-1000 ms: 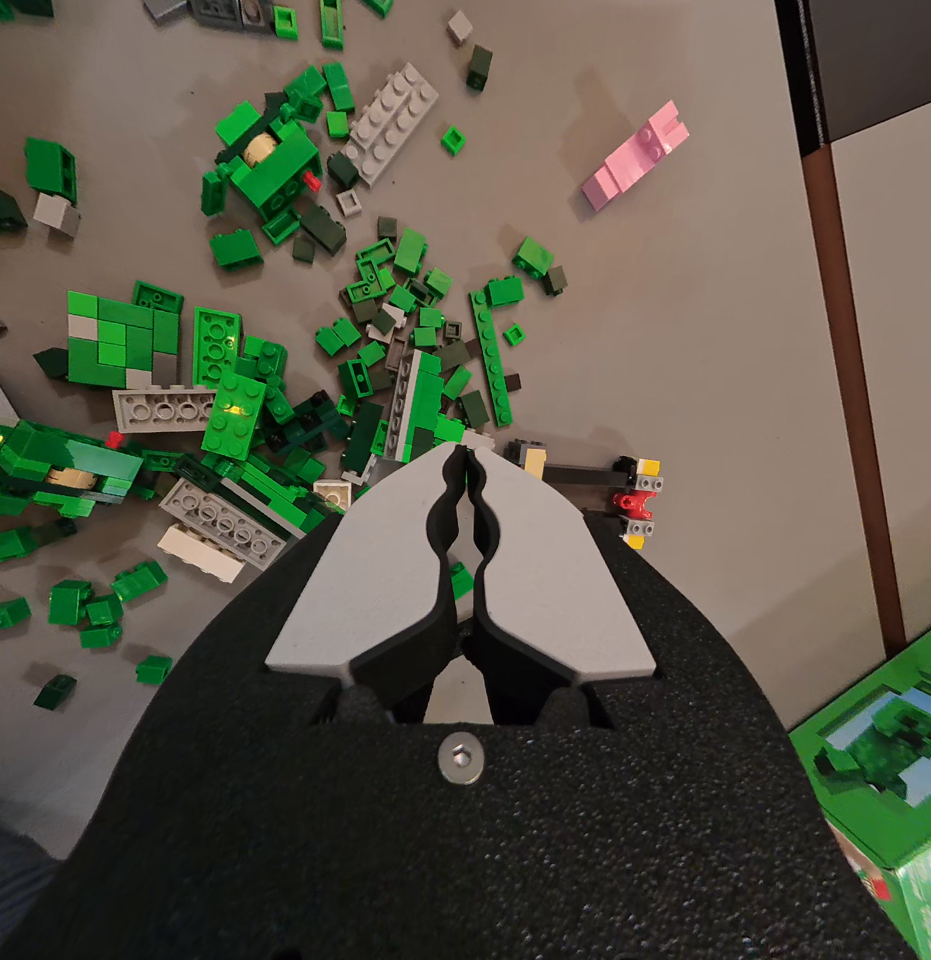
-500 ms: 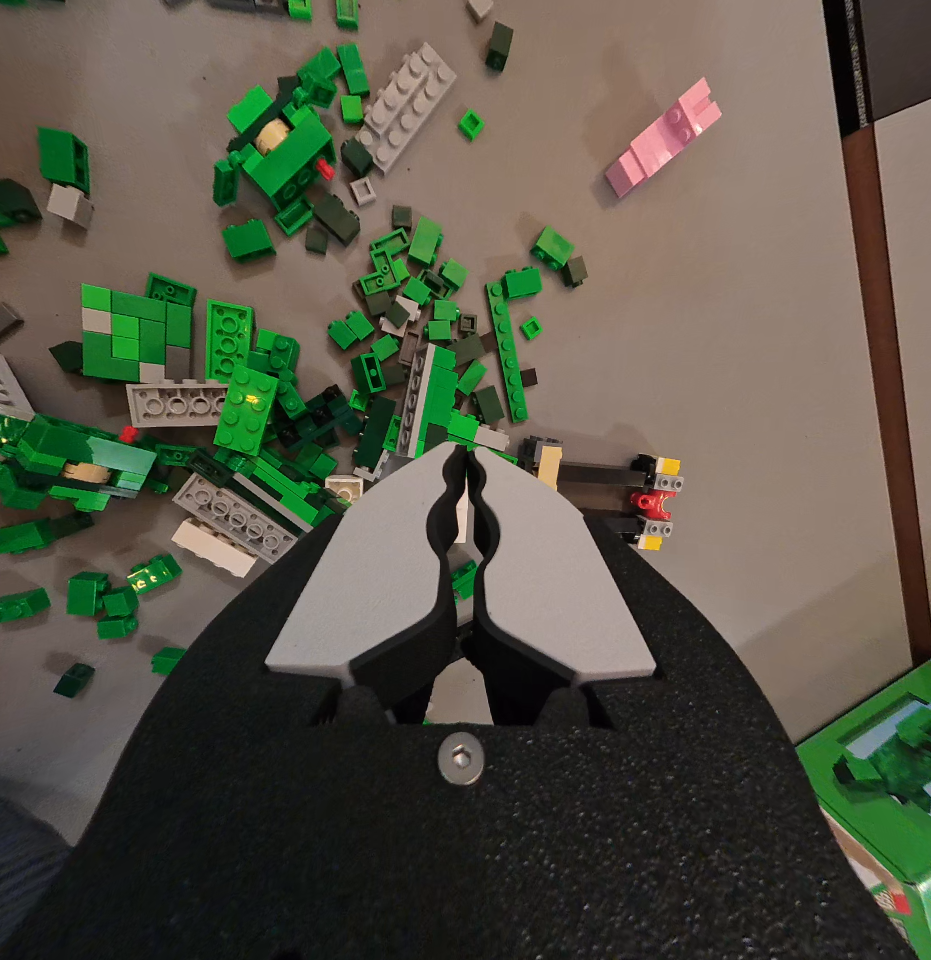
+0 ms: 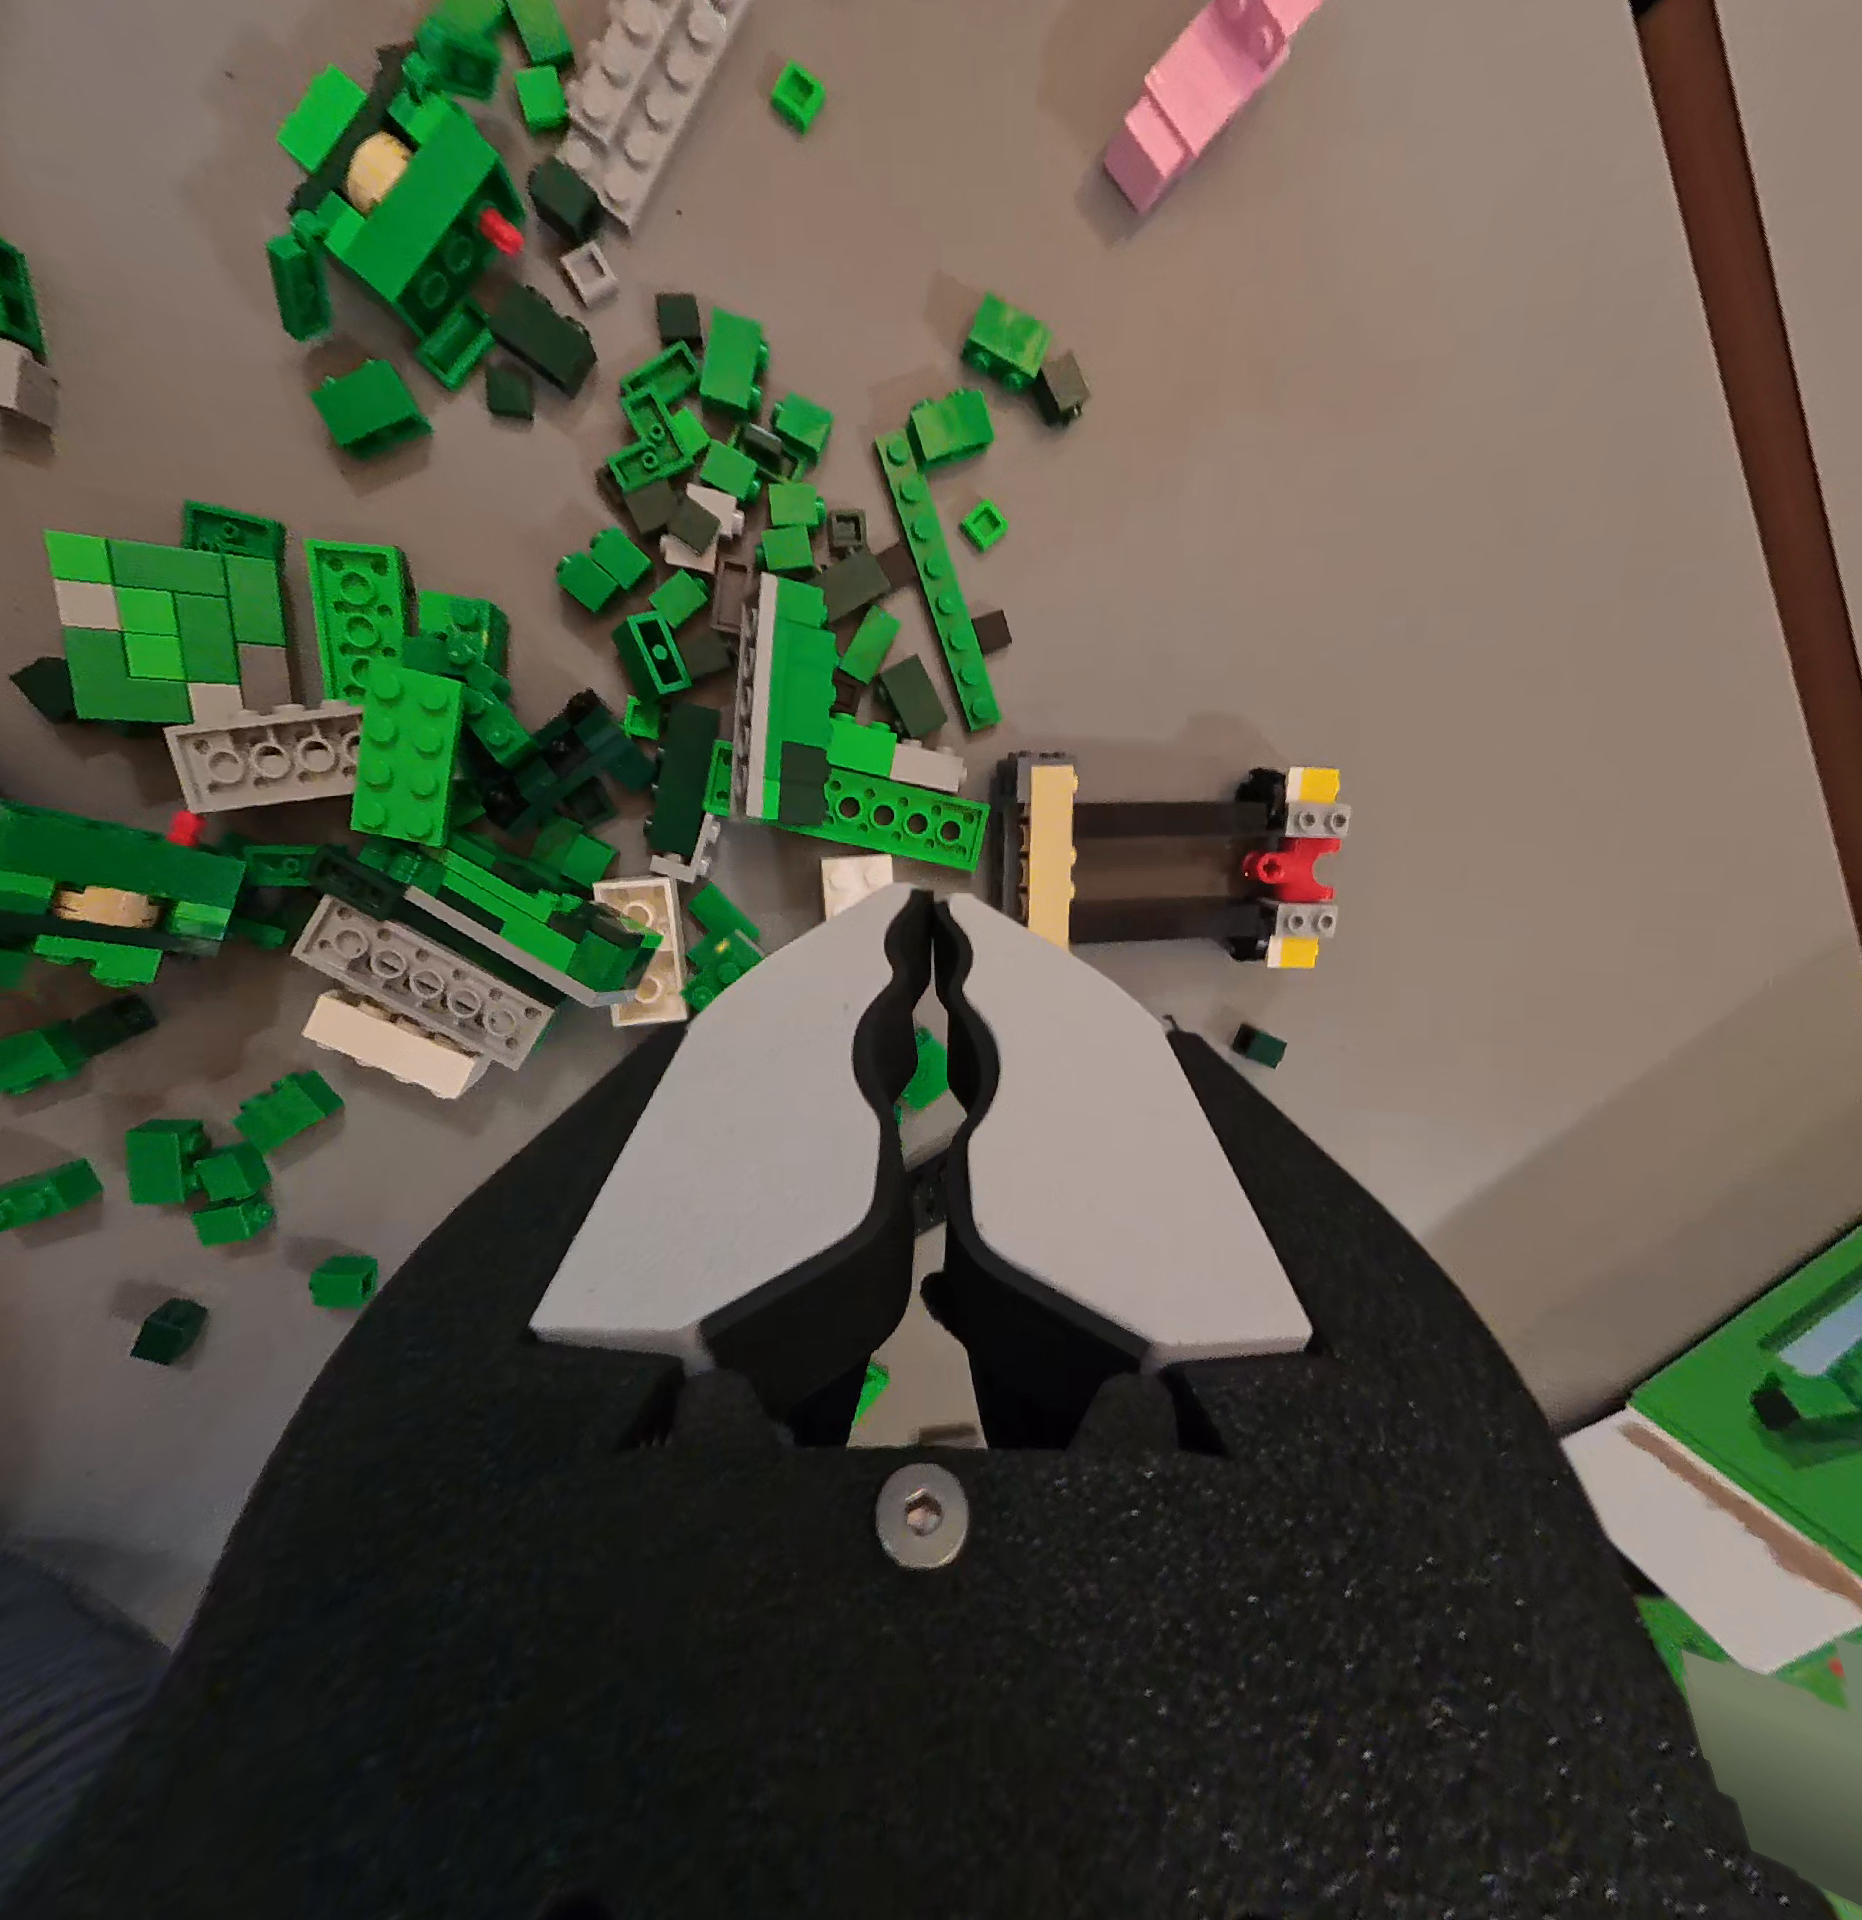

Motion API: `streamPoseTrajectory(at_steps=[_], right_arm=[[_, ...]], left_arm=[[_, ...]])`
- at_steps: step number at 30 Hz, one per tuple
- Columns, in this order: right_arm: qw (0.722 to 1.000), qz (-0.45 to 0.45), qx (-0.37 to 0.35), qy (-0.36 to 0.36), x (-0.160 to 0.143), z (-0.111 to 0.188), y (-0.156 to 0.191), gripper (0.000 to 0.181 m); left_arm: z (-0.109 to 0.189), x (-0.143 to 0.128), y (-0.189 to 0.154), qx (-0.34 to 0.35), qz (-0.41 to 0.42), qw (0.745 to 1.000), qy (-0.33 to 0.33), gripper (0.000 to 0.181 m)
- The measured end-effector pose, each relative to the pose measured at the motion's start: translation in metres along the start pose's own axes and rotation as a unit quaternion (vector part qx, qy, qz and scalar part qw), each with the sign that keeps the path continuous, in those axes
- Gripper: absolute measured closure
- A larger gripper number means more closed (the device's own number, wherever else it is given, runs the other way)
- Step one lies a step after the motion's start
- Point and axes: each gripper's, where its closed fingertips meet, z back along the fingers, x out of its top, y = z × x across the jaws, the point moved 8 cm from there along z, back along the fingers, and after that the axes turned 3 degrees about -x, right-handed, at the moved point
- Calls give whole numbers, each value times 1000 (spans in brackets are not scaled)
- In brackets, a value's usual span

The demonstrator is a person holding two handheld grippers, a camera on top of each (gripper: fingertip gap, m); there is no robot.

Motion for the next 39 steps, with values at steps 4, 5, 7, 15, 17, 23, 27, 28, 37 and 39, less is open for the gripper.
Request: streamPoseTrajectory(at_steps=[4, 5, 7, 15, 17, 23, 27, 28, 37, 39], right_arm=[[1000, -10, 5, 4, -3, 0, -1, 181], [1000, -13, 7, 5, -3, 0, -1, 181], [1000, -19, 13, 9, -4, 0, 0, 181], [999, -37, 29, 19, -7, -2, 0, 181], [999, -39, 29, 22, -8, -3, 0, 181], [997, -53, 35, 39, -12, -6, -1, 181], [997, -57, 34, 42, -13, -6, -2, 181], [997, -57, 34, 43, -13, -6, -2, 181], [997, -48, 41, 46, -10, -9, 1, 181], [997, -47, 42, 46, -10, -9, 1, 181]], left_arm=[[0, 0, 0, -1, 1, 1000, 0, 181], [-1, 0, 0, -1, 0, 1000, 1, 181], [-1, 0, -1, -2, -1, 1000, 1, 181], [-1, 0, -1, -3, -1, 1000, 1, 181], [-1, 0, -1, -4, -1, 1000, 1, 181], [-1, 0, -1, -5, 0, 1000, 1, 181], [-1, 0, -1, -6, 1, 1000, 0, 181], [-2, 0, -1, -6, 0, 1000, 0, 181], [-1, 0, 0, -7, 1, 1000, -1, 181], [-1, 0, 0, -7, 2, 1000, -1, 181]])
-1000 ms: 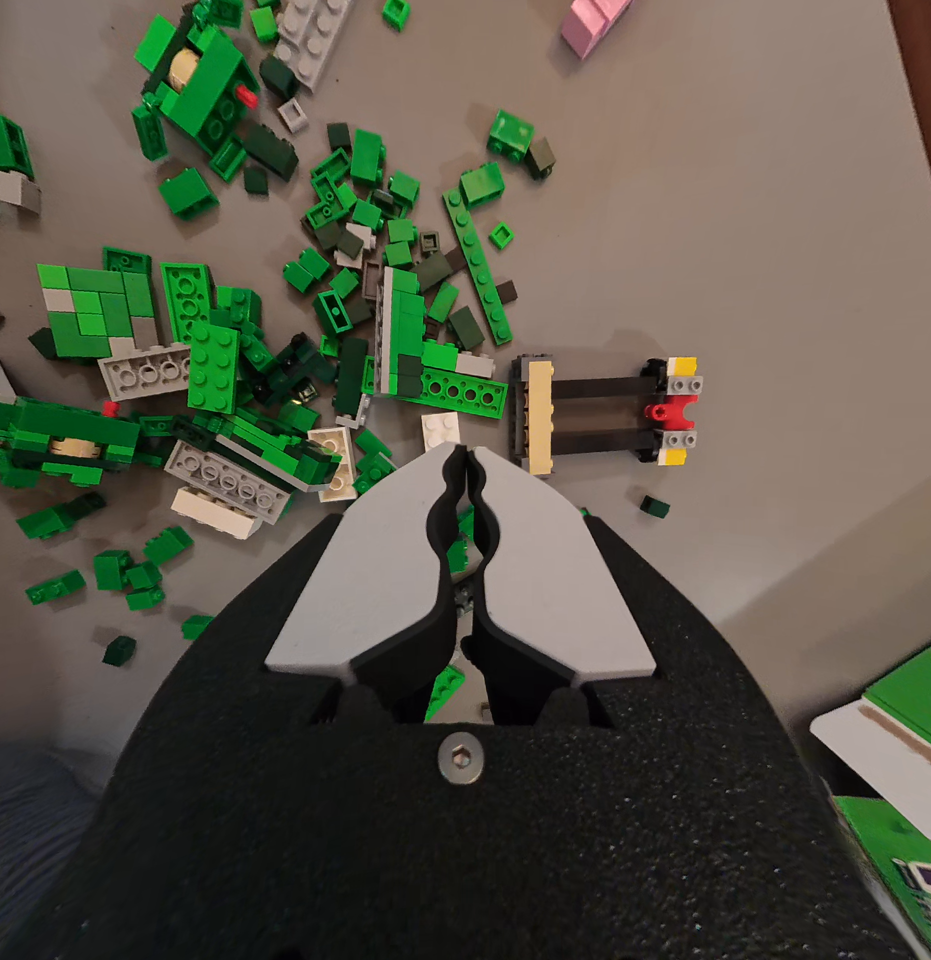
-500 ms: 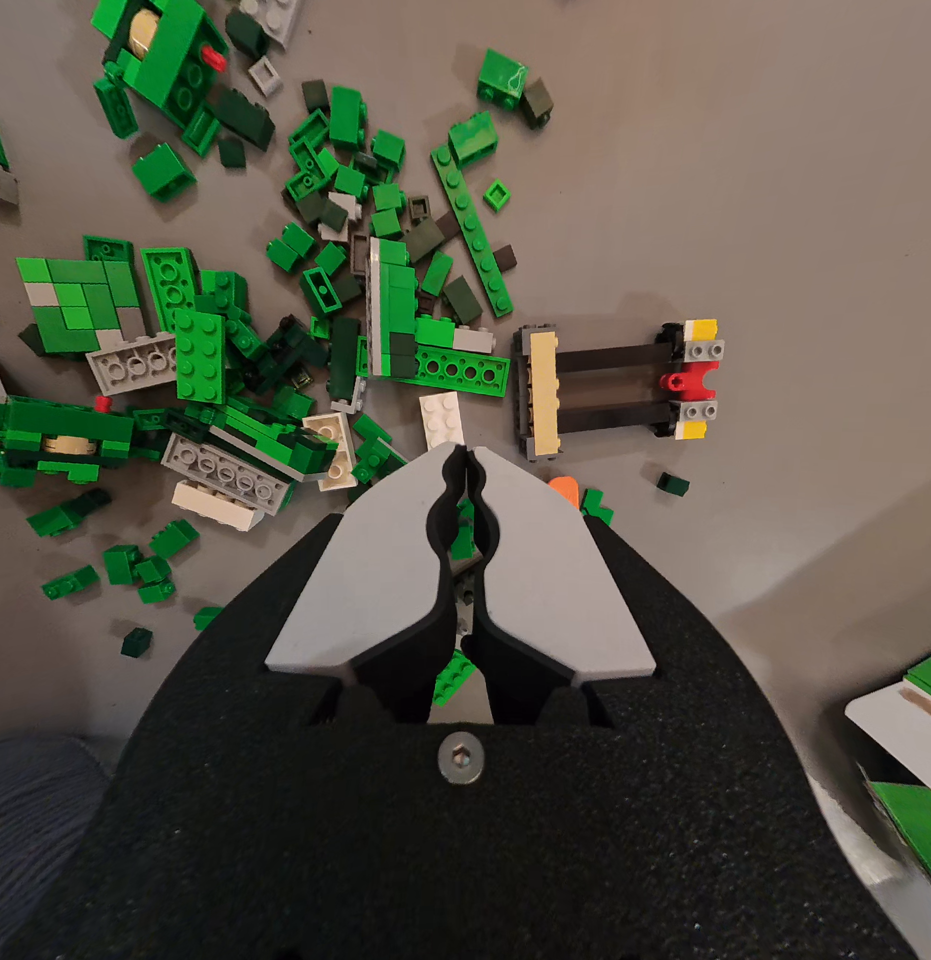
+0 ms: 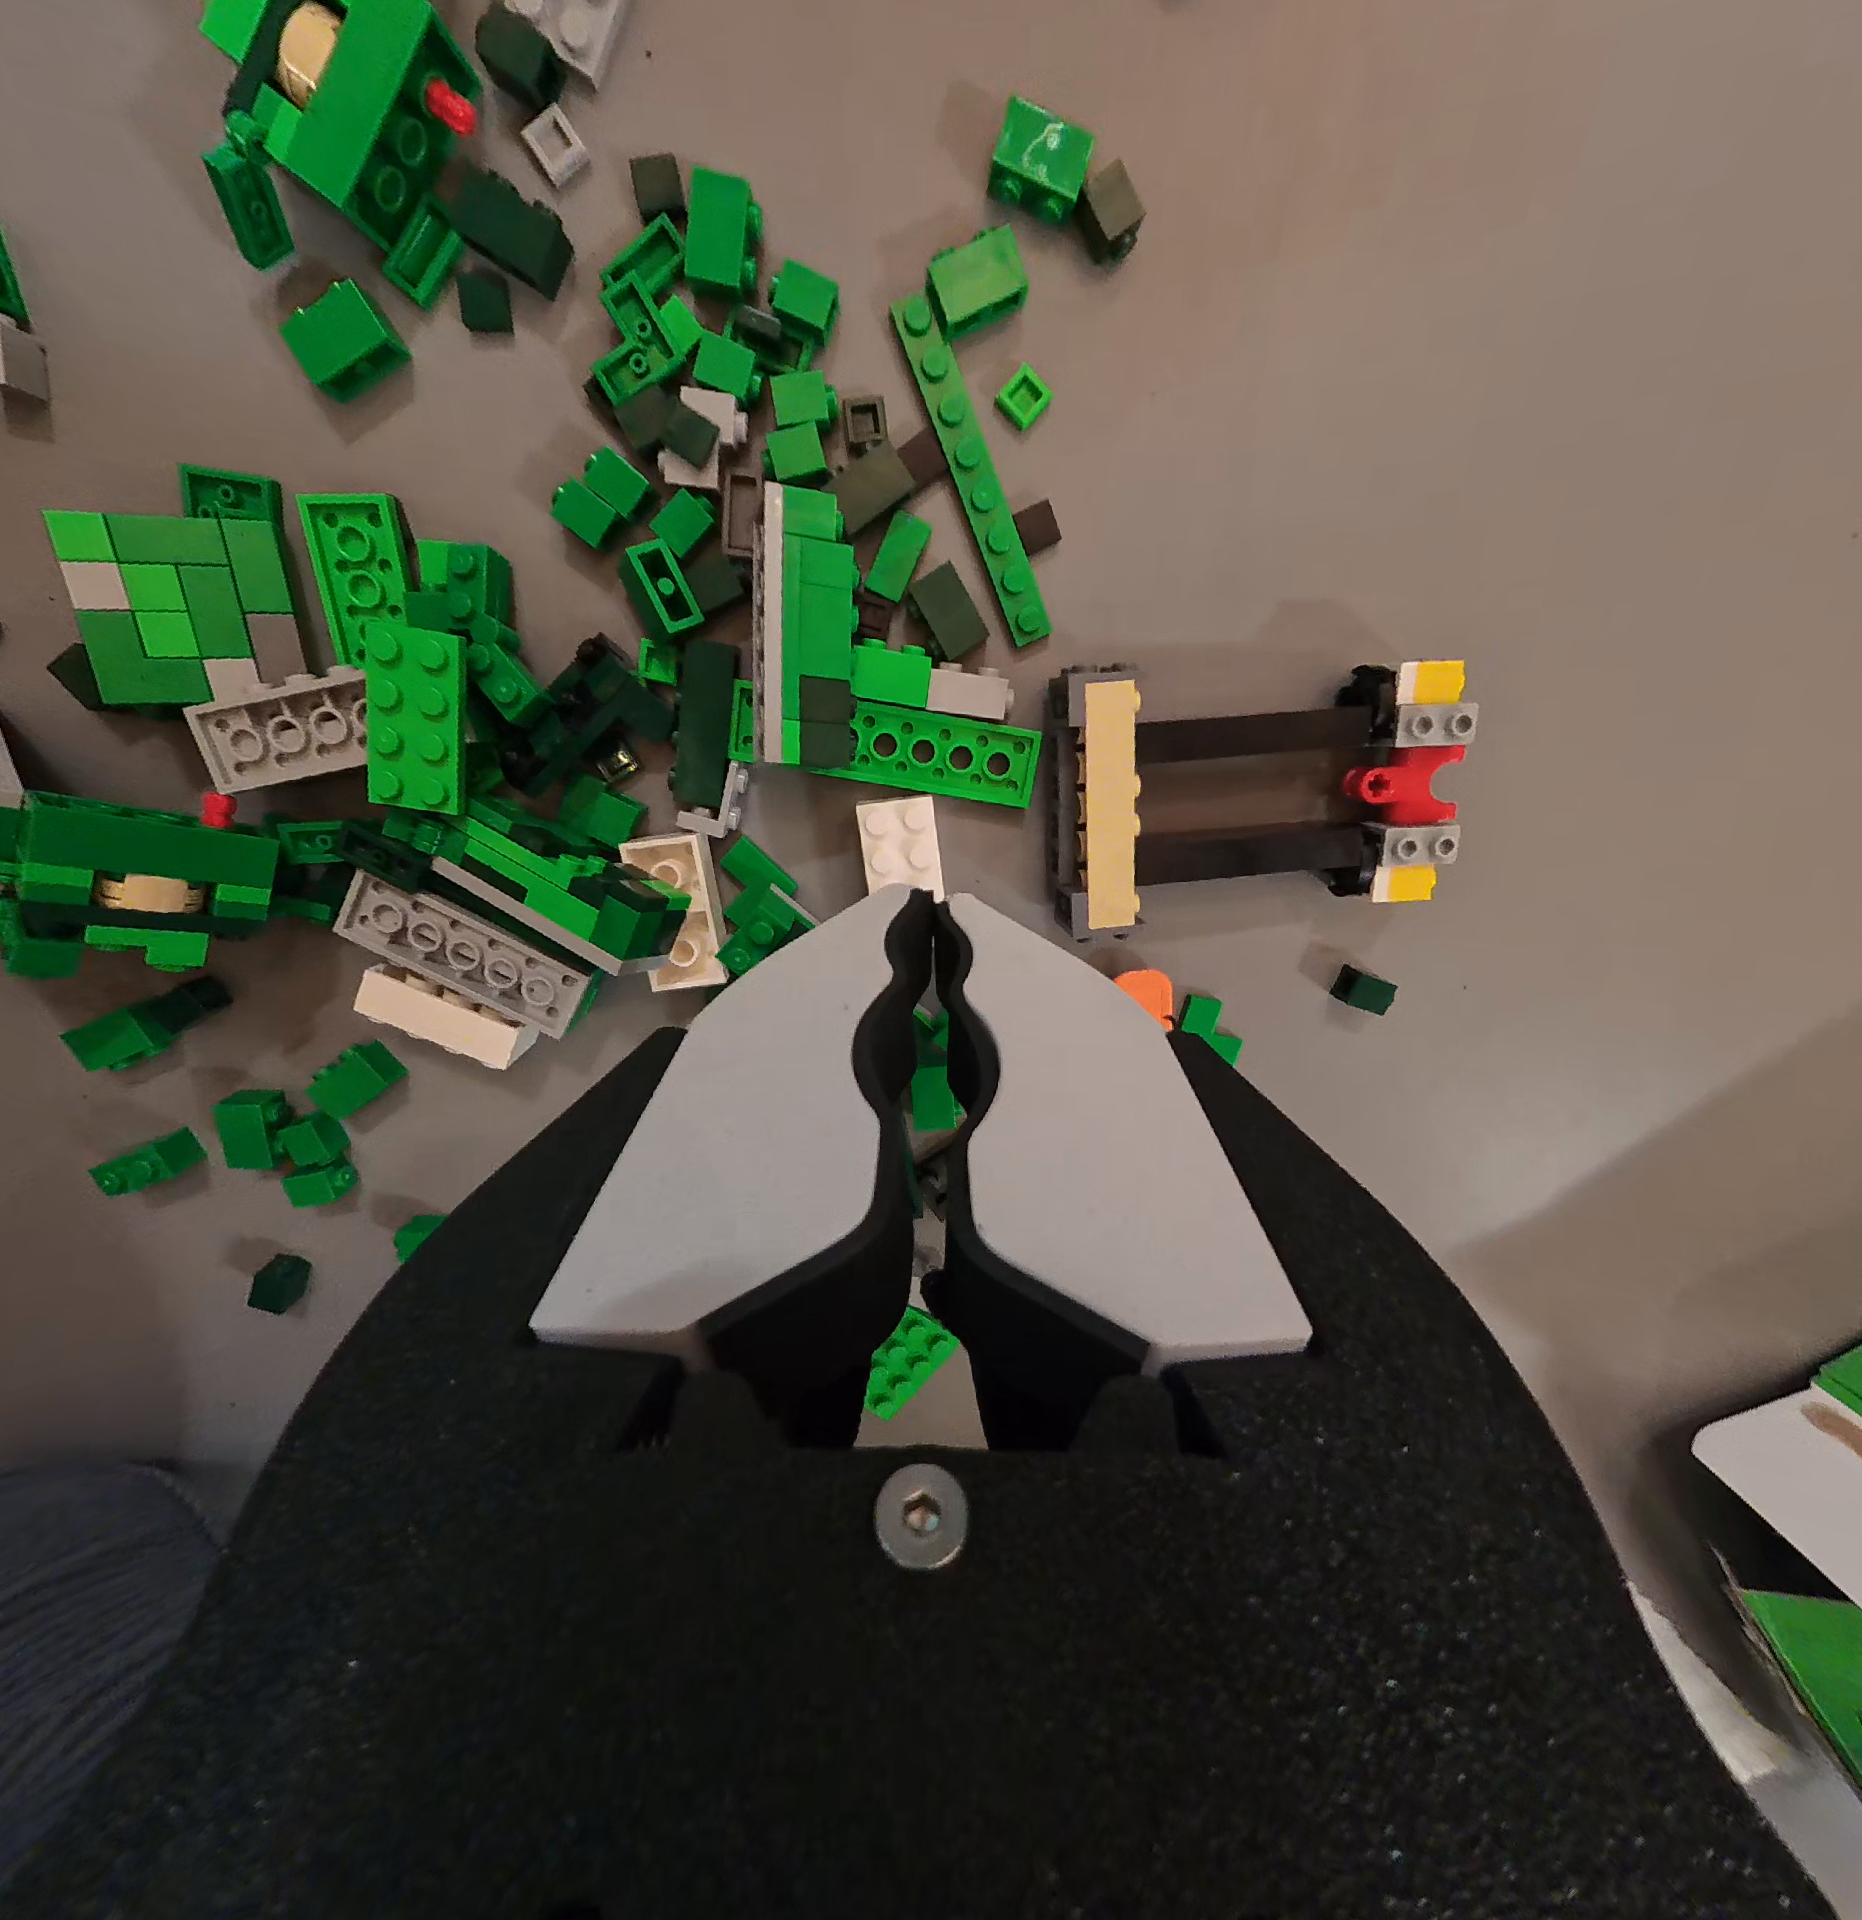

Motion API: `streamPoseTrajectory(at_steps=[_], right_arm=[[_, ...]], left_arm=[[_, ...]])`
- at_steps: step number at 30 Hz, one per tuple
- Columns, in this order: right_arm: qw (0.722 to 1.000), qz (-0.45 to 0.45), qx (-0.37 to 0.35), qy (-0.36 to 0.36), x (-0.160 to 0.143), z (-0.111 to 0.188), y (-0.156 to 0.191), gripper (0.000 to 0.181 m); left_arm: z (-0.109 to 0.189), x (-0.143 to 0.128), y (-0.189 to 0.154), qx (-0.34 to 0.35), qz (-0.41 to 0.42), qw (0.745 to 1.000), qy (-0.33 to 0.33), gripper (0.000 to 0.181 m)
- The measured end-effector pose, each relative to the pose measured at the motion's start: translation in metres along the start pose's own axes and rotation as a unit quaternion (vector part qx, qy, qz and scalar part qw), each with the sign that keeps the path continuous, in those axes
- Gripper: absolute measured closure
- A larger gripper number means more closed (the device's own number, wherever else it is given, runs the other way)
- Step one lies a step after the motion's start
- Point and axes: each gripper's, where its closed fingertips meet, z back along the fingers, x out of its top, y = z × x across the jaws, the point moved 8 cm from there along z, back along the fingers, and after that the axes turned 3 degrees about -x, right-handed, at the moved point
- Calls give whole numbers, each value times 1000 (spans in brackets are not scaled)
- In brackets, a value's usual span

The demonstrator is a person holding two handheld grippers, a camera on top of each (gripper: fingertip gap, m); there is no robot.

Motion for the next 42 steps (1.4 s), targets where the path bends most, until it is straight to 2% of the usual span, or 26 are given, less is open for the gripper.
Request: streamPoseTrajectory(at_steps=[9, 20, 26, 29, 35, 42], right_arm=[[999, 24, -32, -5, 6, 2, -1, 181], [999, 39, -30, -8, 11, 2, 3, 181], [993, 99, -3, -64, 28, 0, 16, 180], [984, 140, 11, -105, 45, -6, 26, 171], [971, 184, 84, -128, 63, -28, 44, 164], [972, 183, 78, -123, 71, -48, 43, 159]], left_arm=[[0, 0, 0, -2, 2, 1000, -1, 181], [1, 0, 0, -4, 3, 1000, -1, 181], [0, 0, 0, -5, 3, 1000, -1, 181], [0, 0, 0, -5, 2, 1000, 0, 181], [0, 0, -1, -6, 1, 1000, 1, 181], [0, 0, -1, -8, 0, 1000, 1, 181]])
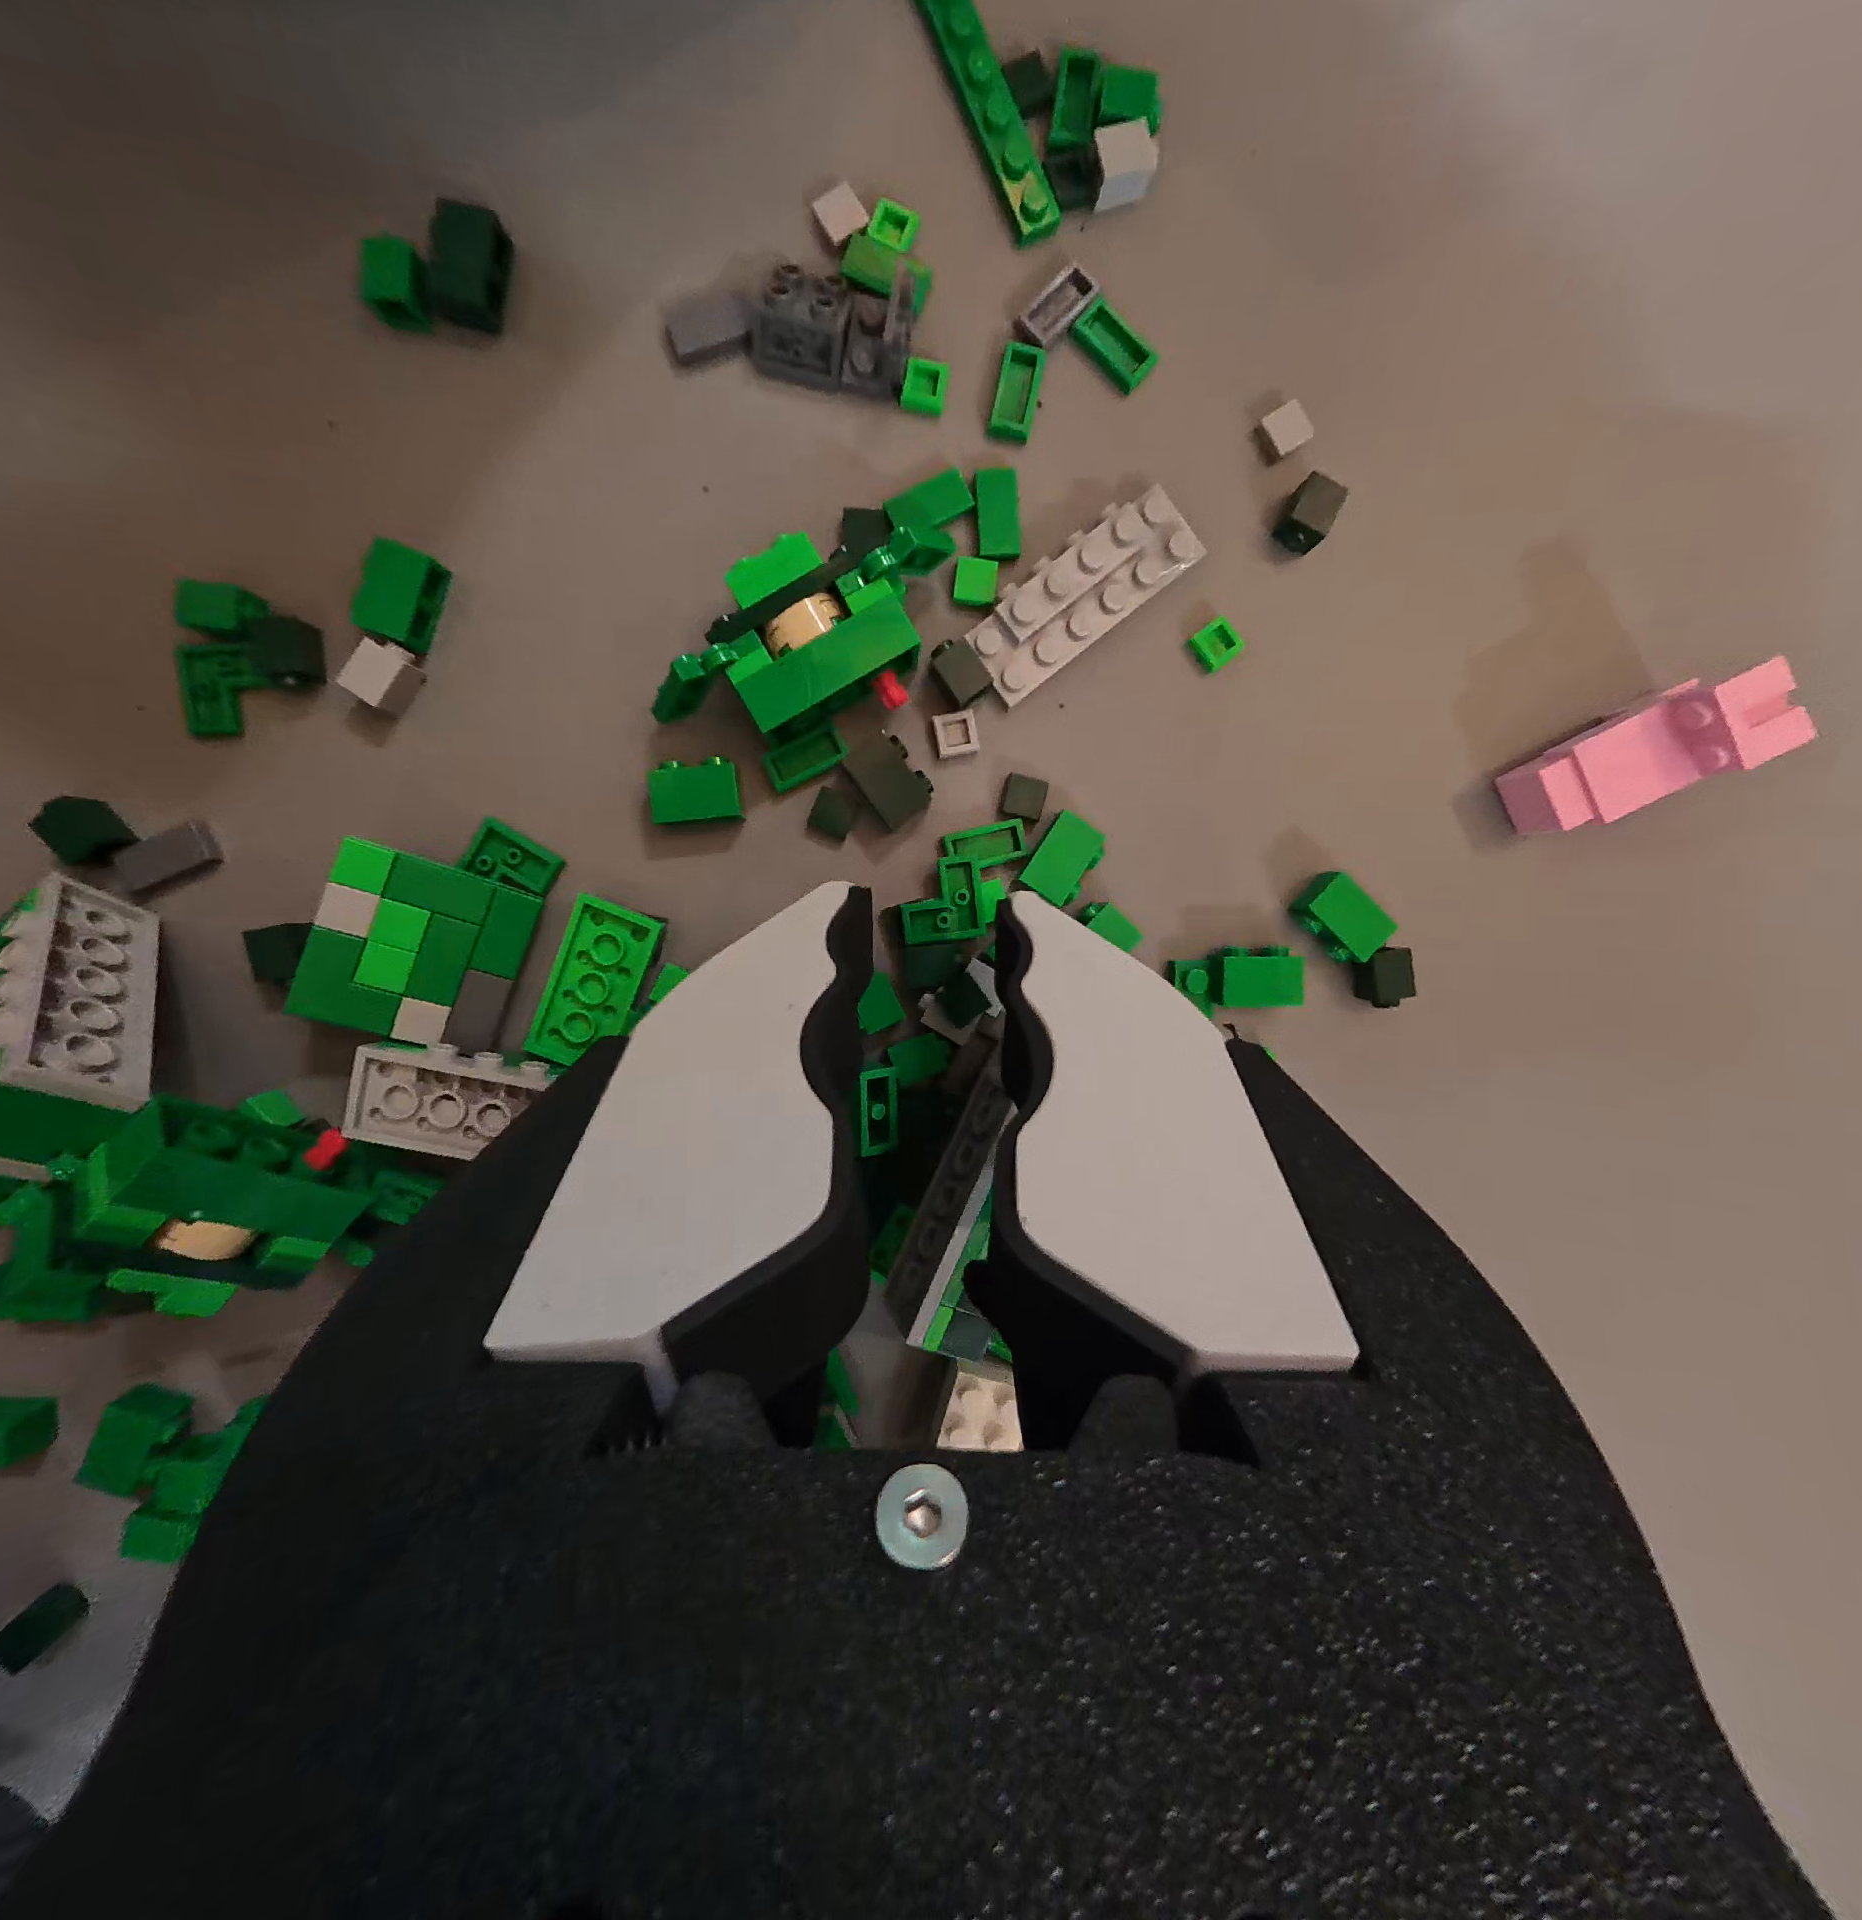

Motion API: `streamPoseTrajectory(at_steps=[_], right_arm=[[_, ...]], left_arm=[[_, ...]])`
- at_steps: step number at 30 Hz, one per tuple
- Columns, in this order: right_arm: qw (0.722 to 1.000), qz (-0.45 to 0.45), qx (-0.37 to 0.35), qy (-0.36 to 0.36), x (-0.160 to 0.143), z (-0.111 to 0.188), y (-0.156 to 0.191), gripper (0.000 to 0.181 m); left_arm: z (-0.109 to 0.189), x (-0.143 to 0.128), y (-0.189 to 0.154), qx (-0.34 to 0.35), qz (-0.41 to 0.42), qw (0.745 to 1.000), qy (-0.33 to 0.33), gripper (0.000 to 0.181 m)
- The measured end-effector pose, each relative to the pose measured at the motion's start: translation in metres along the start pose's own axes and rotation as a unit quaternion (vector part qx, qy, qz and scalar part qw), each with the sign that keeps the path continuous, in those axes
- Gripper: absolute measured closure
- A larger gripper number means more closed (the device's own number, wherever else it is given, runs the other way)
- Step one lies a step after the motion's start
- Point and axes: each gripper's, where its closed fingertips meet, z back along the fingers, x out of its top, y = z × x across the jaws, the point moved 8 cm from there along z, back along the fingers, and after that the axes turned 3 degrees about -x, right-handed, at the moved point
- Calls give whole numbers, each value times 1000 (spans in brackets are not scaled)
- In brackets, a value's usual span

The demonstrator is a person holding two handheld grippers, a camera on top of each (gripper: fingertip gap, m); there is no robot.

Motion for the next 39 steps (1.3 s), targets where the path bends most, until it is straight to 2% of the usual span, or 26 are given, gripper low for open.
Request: streamPoseTrajectory(at_steps=[13, 19, 24, 28, 30, 34, 39], right_arm=[[999, 22, -14, 32, 0, -11, 1, 161], [998, 37, -31, 33, 4, -1, 2, 165], [991, 97, -61, -67, 40, 39, 23, 165], [958, 185, -36, -214, 86, 70, 67, 165], [940, 226, -22, -253, 105, 75, 90, 166], [918, 293, -36, -265, 131, 65, 124, 165], [911, 339, -91, -215, 142, 40, 137, 165]], left_arm=[[0, 0, -1, -2, -2, 1000, 2, 181], [0, 0, -1, -1, -4, 1000, 3, 181], [0, 2, -4, -2, -8, 1000, 3, 181], [-4, 4, -10, -10, -18, 1000, 5, 181], [-6, 4, -13, -13, -22, 1000, 8, 181], [-9, 5, -18, -18, -29, 999, 12, 181], [-10, 6, -22, -26, -33, 999, 11, 181]])
